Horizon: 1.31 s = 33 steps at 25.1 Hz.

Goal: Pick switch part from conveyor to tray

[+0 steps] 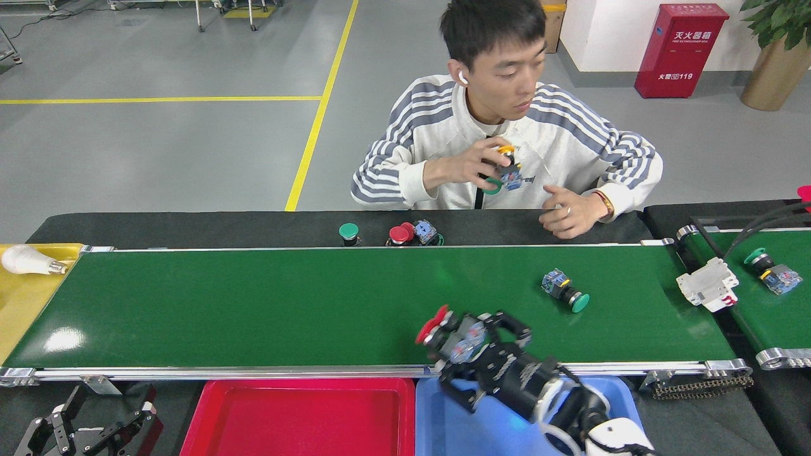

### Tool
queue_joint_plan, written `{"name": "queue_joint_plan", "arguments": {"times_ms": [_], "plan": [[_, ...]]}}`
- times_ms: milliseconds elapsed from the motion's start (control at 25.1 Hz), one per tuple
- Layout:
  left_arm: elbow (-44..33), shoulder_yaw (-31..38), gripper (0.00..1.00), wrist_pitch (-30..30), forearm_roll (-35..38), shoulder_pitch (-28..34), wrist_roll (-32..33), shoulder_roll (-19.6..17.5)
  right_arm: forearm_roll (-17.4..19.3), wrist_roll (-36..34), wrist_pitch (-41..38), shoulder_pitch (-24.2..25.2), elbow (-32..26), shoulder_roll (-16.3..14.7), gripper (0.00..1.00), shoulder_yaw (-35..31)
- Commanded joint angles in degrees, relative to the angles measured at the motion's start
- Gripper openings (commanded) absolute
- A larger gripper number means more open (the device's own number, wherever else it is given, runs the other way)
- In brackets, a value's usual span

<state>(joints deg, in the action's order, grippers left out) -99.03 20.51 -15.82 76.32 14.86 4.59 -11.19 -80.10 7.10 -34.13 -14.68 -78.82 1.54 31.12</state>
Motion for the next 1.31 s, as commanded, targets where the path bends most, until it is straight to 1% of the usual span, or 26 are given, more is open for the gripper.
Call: {"name": "queue_joint_plan", "arguments": {"times_ms": [0, 40, 159, 239, 279, 318, 358, 398, 438, 478, 517, 557, 597, 637, 676, 716, 796, 875, 955, 1035, 1114, 1154, 1273], "plan": [[-0.2, -0.3, 1.0, -0.4, -0.1, -1.2, -0.4, -0.1, -0.3, -1.0, -1.2, -1.1, 1.7, 1.3, 1.0, 0.7], [0.0, -0.8, 1.0, -0.4, 0.0, -1.6, -0.3, -0.1, -0.3, -1.4, -1.3, -1.1, 2.4, 1.5, 1.0, 1.1], [-0.1, -1.4, 1.0, -0.4, -0.1, -1.9, -0.4, -0.4, -0.1, -2.0, -1.1, -1.0, 2.2, 1.2, 1.0, 1.6], [-0.5, -1.1, 1.0, -0.4, -0.3, -1.6, -0.4, -0.8, 0.3, -1.9, -0.8, -0.2, 0.2, 1.1, 1.0, 0.3], [-0.4, -0.7, 1.0, -0.4, -0.3, -1.2, -0.4, -0.8, 0.4, -1.9, -0.3, 0.7, -1.3, 0.6, 1.0, -1.7], [-0.1, -0.6, 1.0, -0.3, -0.3, -1.1, -0.3, -0.7, 0.4, -1.9, 1.1, 3.5, -4.2, -0.7, 1.0, -6.2], [0.2, -0.6, 1.0, -0.3, -0.4, -1.1, -0.3, -0.6, 0.4, -1.9, 3.4, 7.5, -7.7, -1.8, 1.0, -11.0], [0.6, -0.6, 1.0, -0.3, -0.3, -1.1, -0.3, -0.6, 0.4, -1.9, 6.3, 11.5, -11.1, -1.8, 1.0, -15.5], [1.0, -0.6, 1.0, -0.4, -0.4, -1.1, -0.3, -0.6, 0.4, -2.3, 11.3, 16.8, -15.4, -1.4, 1.0, -21.0], [1.1, -0.6, 1.0, -0.4, -0.5, -1.0, -0.3, -0.7, 0.5, -3.9, 15.9, 22.1, -19.1, -0.7, 1.0, -25.7], [0.8, -0.6, 1.0, -0.4, -0.5, -0.5, -0.3, -0.7, 0.6, -7.8, 20.2, 27.1, -21.6, 0.2, 1.0, -29.5], [0.7, -0.6, 1.0, -0.3, -0.4, 0.0, -0.3, -0.5, 0.6, -12.8, 23.8, 30.4, -22.2, 0.9, 1.0, -32.5], [0.6, -0.6, 1.0, -0.2, -0.4, 0.3, -0.3, -0.3, 0.7, -16.0, 26.7, 32.0, -22.1, 1.0, 1.0, -34.6], [0.6, -0.6, 1.0, 0.0, -0.4, 0.4, -0.3, -0.3, 0.7, -17.4, 29.7, 33.0, -21.9, 0.9, 1.0, -36.0], [0.7, -0.6, 1.0, 0.1, -0.3, 0.4, -0.3, -0.2, 0.7, -17.3, 32.9, 33.6, -21.8, 1.0, 1.0, -36.7], [0.7, -0.6, 1.0, 0.2, -0.2, 0.4, -0.3, -0.3, 0.7, -17.1, 36.2, 33.7, -21.8, 1.2, 1.0, -36.6], [0.9, -0.5, 1.0, 0.3, -0.2, 0.3, -0.3, -0.4, 0.7, -15.6, 38.8, 32.1, -21.8, 1.0, 1.0, -36.4], [0.7, -0.5, 1.0, 0.3, -0.2, -0.1, -0.3, -0.3, 0.3, -11.1, 38.7, 27.2, -21.4, 0.5, 1.0, -35.8], [0.7, -0.5, 1.0, 0.3, -0.2, -0.6, -0.3, -0.3, 0.0, -7.0, 38.5, 23.3, -19.4, 0.0, 1.0, -33.1], [1.2, -0.5, 1.0, 0.3, -0.2, -1.4, -0.3, -0.5, -0.3, -4.0, 38.6, 17.9, -15.6, -1.7, 1.0, -28.1], [1.5, -0.5, 1.0, 0.3, -0.1, -2.2, -0.3, -0.7, -0.5, -3.2, 39.1, 13.1, -10.1, -3.1, 1.0, -22.9], [1.4, -0.6, 1.0, 0.3, -0.3, -2.3, -0.3, -0.7, -0.5, -2.9, 39.1, 10.3, -7.2, -2.9, 1.0, -20.9], [1.2, -0.6, 1.0, -0.1, -0.1, -2.3, -0.3, -0.7, -0.1, -2.2, 38.5, 4.7, -0.9, -2.6, 1.0, -18.4]]}}
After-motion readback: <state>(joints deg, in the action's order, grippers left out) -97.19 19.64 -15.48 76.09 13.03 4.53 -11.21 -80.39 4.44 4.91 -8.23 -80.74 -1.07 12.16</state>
